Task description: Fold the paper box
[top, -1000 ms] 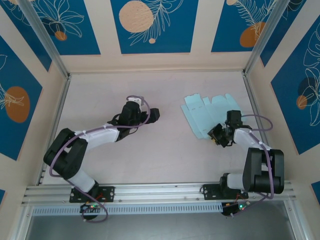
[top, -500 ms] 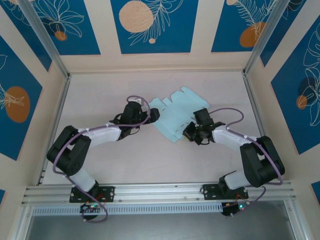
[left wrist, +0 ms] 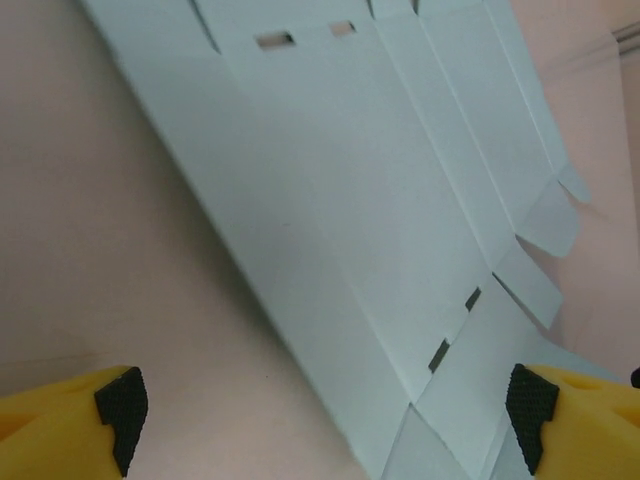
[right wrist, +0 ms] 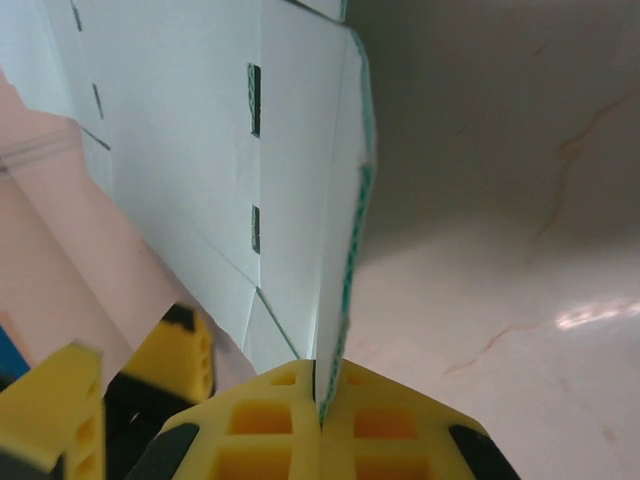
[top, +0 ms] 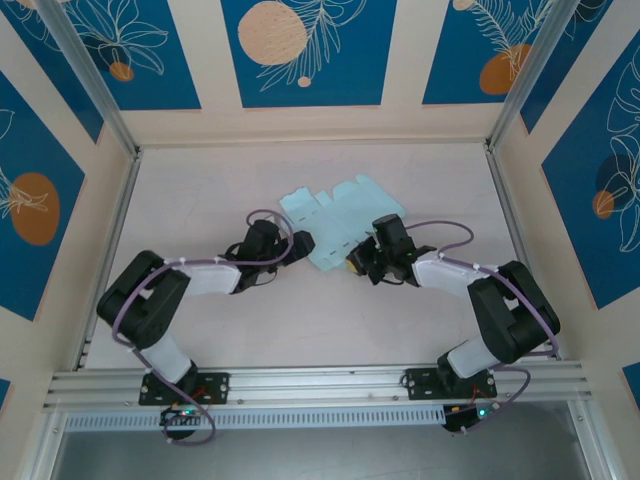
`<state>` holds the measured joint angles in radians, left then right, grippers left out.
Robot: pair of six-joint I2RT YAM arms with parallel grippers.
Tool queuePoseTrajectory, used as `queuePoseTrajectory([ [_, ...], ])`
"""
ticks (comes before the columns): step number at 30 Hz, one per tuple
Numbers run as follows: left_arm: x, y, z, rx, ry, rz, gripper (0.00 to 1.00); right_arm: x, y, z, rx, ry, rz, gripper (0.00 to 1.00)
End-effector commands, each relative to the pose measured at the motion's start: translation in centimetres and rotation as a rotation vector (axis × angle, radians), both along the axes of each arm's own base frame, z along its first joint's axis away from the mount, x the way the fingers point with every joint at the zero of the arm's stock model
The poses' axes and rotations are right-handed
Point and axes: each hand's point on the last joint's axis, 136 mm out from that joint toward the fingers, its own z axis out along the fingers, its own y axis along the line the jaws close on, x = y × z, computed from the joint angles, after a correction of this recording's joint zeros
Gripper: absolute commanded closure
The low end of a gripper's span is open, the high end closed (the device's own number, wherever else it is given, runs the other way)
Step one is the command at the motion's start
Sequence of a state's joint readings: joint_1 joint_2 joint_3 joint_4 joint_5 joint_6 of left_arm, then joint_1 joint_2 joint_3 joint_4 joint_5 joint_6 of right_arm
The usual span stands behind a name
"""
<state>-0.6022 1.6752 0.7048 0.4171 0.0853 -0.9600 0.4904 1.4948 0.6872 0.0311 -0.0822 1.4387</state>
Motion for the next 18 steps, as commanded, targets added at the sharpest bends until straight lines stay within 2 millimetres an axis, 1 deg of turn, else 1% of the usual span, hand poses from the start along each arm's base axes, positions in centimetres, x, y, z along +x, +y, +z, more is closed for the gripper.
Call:
queuePoseTrajectory([
  [1,0.8,-2.0,1.0,-0.12,-0.015,-0.04,0.09,0.5,1.7,1.8,0.066,-0.014,0.015,0.97],
  [6,1.0,-1.9,0.7,-0.112,-0.011,-0.023,0.16,0.2,2.3,2.0,0.082,-0.016,0.027,0.97],
  [9,1.4,-1.9,0.6,-0.107,-0.009,-0.017,0.24,0.2,2.8,2.0,0.084,-0.017,0.044,0.97],
  [12,1.7,-2.1,0.4,-0.098,-0.006,-0.019,0.37,0.1,3.4,2.1,0.082,-0.016,0.071,0.97],
  [18,2.2,-0.9,0.7,0.025,-0.041,-0.012,0.68,-0.7,3.7,1.1,0.044,-0.011,0.121,0.95],
])
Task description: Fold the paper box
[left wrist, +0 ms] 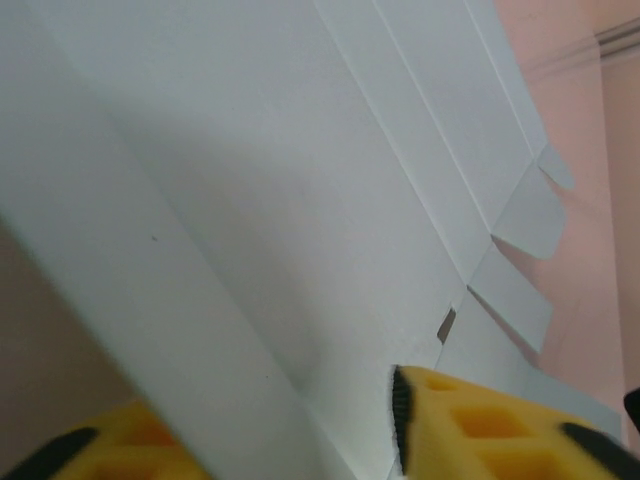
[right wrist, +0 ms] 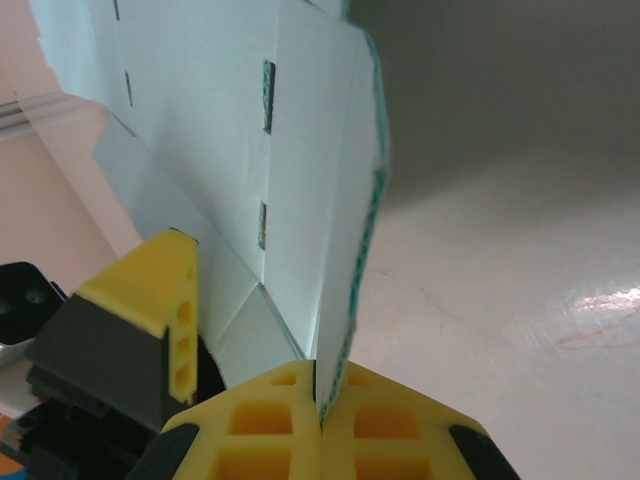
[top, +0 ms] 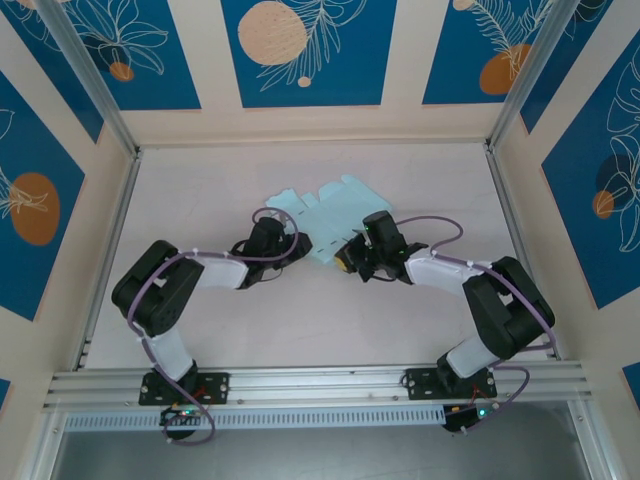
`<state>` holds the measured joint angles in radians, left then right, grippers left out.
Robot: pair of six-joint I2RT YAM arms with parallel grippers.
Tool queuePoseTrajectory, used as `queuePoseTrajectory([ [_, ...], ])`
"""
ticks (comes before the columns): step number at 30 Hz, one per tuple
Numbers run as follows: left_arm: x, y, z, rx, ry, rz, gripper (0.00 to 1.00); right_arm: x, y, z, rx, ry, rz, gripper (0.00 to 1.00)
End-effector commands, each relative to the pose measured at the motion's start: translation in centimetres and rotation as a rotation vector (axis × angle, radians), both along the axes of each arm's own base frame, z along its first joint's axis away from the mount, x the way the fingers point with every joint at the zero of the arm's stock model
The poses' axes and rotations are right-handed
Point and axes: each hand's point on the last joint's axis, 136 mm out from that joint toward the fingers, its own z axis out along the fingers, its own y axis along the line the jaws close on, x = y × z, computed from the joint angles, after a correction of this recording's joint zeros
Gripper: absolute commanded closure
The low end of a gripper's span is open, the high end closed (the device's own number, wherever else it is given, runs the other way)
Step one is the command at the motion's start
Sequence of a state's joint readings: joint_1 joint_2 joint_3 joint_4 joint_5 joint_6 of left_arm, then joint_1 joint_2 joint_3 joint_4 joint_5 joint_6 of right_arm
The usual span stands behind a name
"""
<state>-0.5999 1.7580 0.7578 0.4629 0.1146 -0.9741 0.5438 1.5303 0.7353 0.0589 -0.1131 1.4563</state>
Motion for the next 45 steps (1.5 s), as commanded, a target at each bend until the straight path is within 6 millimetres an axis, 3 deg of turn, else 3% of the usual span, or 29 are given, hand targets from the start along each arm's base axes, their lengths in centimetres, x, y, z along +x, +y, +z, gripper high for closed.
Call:
queuePoseTrajectory([
  [1,1.0,0.6,1.3,0.08,-0.055,-0.002,0.72,-0.8,0.9,-0.1,-0.011,0.0,0.071,0.95],
  [8,0.7,2.1,2.5,0.222,-0.087,-0.049,0.9,-1.2,1.1,0.0,-0.045,-0.026,0.141,0.78],
  [11,0.7,2.7,3.0,0.294,-0.083,-0.099,0.95,-1.4,0.9,0.7,-0.083,-0.048,0.194,0.56],
  [14,0.7,3.4,3.8,0.372,-0.089,-0.184,0.96,-1.7,0.4,2.0,-0.136,-0.09,0.261,0.23],
  [18,0.7,3.4,5.9,0.485,-0.159,-0.387,0.88,-2.0,-1.1,5.4,-0.227,-0.19,0.365,0.1],
  [22,0.3,3.0,8.1,0.605,-0.24,-0.605,0.86,-1.4,-3.2,10.2,-0.308,-0.345,0.457,0.08],
  [25,0.0,3.3,8.6,0.696,-0.256,-0.734,0.87,0.3,-4.7,13.8,-0.299,-0.507,0.509,0.08],
  [28,0.1,3.2,8.9,0.745,-0.286,-0.831,0.89,3.1,-6.4,17.6,-0.207,-0.712,0.549,0.09],
  [31,0.6,3.1,9.7,0.778,-0.343,-0.899,0.93,7.1,-9.1,19.7,-0.218,-0.817,0.548,0.16],
  [33,0.7,2.7,10.3,0.784,-0.4,-0.953,0.93,9.0,-9.8,20.5,-0.243,-0.901,0.583,0.19],
  [38,1.5,2.0,11.0,0.802,-0.503,-1.052,0.93,10.9,-8.5,21.1,-0.155,-1.025,0.732,0.23],
  [45,2.8,1.6,10.9,0.83,-0.554,-1.136,0.94,13.1,-8.0,16.1,-0.188,-0.957,0.817,0.32],
])
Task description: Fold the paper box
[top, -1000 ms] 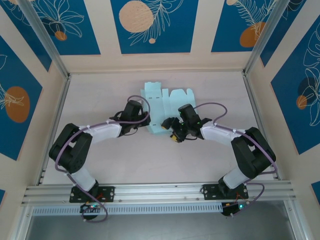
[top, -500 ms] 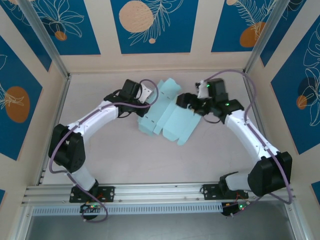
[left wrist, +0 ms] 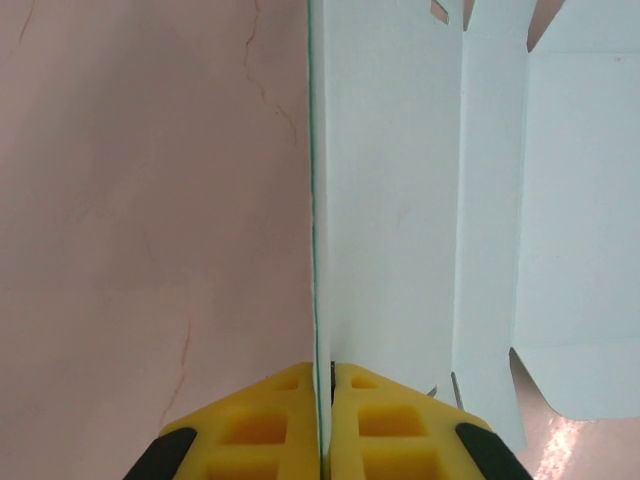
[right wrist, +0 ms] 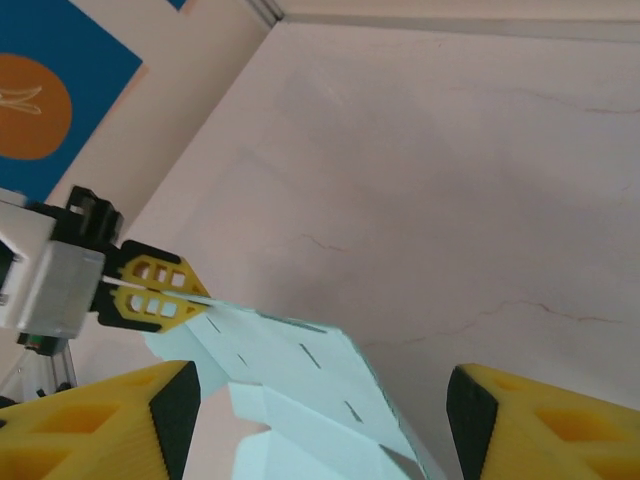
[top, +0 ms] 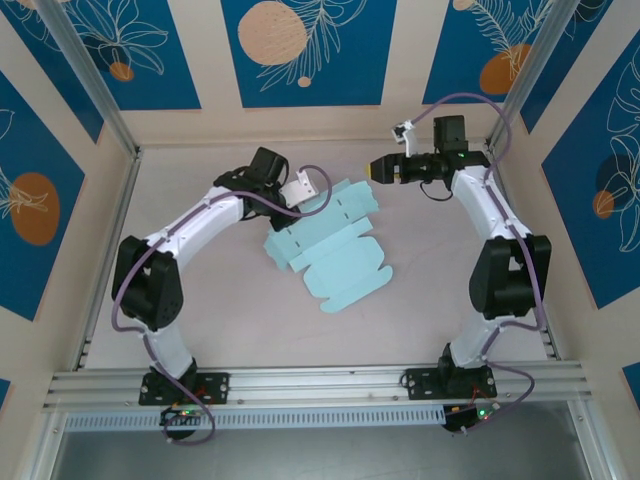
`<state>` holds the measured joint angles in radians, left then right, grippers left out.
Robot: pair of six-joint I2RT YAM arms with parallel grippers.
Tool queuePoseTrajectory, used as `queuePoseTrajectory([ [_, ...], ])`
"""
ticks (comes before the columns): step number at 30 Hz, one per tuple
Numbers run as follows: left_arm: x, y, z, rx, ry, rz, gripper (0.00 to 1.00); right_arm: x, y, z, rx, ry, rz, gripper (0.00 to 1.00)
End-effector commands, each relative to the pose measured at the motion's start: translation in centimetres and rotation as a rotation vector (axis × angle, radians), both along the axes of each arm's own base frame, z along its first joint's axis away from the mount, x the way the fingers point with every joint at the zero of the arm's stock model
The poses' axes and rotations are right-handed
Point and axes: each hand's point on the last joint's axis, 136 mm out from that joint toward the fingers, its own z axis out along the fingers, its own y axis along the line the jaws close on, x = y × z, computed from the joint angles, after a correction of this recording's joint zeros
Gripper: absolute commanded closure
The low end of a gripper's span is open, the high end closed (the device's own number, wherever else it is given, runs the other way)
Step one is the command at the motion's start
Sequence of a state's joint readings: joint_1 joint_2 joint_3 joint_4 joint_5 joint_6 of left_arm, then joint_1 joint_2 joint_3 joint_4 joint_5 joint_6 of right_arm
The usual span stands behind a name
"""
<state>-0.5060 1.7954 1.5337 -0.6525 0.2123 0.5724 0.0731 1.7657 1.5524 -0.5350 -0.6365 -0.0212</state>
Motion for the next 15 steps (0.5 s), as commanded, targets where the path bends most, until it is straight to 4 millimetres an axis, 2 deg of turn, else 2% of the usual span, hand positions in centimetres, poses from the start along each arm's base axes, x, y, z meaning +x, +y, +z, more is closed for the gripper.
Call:
queuePoseTrajectory([
  [1,0.3,0.1,0.4,0.001,-0.01,-0.088,0.94,-0.7,0.5,-1.7,-0.016,-0.006,0.079,0.32],
  [6,0.3,-0.2,0.8,-0.028,-0.01,-0.114,0.93,-1.5,1.1,-3.1,0.002,0.001,0.108,0.32],
  [11,0.3,-0.3,0.7,-0.026,-0.019,-0.141,0.93,-1.4,2.2,-5.9,-0.077,0.011,0.109,0.33],
  [15,0.7,-0.2,0.8,-0.017,-0.027,-0.144,0.93,-1.1,2.7,-6.8,-0.088,0.007,0.107,0.41],
])
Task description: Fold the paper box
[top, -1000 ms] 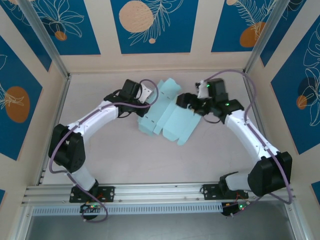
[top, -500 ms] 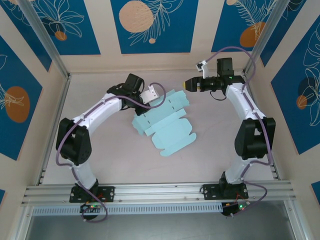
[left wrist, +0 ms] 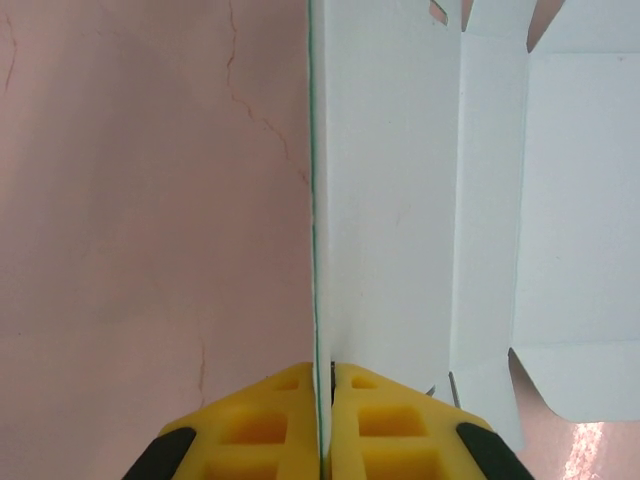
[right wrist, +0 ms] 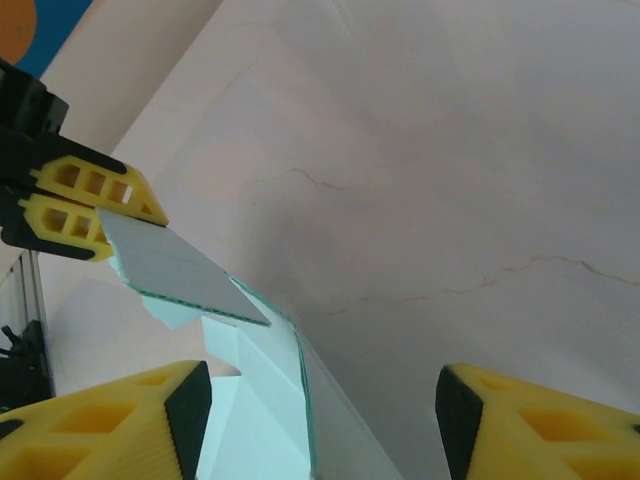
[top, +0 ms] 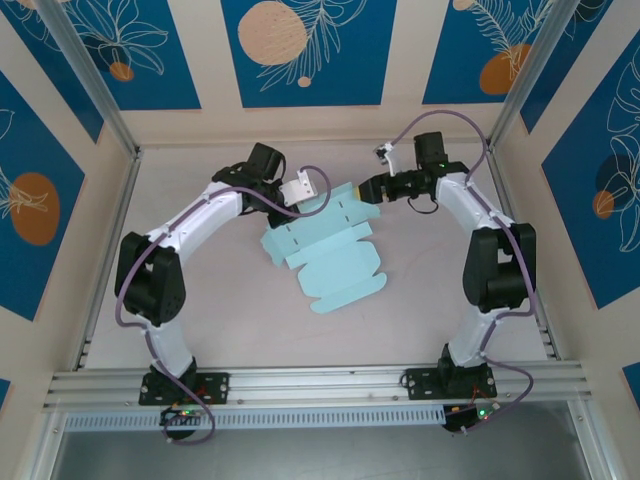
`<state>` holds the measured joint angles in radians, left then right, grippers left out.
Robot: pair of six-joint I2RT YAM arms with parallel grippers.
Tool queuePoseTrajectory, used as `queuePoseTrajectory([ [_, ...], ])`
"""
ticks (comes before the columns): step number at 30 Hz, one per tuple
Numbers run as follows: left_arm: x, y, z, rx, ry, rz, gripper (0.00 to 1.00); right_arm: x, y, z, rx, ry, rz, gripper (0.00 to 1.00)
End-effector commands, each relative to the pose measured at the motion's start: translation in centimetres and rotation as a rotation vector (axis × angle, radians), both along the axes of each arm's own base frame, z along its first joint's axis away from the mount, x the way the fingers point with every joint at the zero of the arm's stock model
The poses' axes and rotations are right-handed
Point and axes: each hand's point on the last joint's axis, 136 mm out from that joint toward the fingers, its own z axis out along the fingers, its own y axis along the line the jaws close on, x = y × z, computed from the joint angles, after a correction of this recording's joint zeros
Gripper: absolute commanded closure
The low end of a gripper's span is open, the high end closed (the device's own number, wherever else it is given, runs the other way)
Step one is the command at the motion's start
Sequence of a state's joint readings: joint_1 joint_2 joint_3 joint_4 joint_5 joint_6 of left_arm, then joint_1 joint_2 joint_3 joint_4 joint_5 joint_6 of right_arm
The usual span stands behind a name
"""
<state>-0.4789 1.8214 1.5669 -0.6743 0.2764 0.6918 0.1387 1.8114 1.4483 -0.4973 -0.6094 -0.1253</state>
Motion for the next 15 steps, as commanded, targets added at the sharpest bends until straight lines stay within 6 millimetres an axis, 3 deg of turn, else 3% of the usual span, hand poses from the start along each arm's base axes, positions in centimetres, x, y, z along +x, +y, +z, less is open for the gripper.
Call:
queuePoseTrajectory([
  [1,0.4,-0.1,0.7,-0.013,-0.007,-0.038,0.93,0.5,0.3,-1.3,-0.021,-0.02,0.004,0.45],
  [6,1.1,0.1,1.1,-0.025,-0.007,-0.025,0.93,0.6,0.9,-2.0,-0.056,-0.069,-0.003,0.73],
  [8,1.1,-0.1,1.5,-0.045,0.003,-0.028,0.9,0.7,1.3,-2.5,-0.09,-0.105,-0.005,0.77],
  [13,1.1,-0.6,3.1,-0.099,-0.013,-0.063,0.63,0.5,2.7,-2.4,-0.136,-0.238,0.013,0.9],
  [15,1.4,-0.7,4.0,-0.12,-0.04,-0.071,0.59,0.4,3.0,-1.7,-0.133,-0.287,0.014,0.93],
])
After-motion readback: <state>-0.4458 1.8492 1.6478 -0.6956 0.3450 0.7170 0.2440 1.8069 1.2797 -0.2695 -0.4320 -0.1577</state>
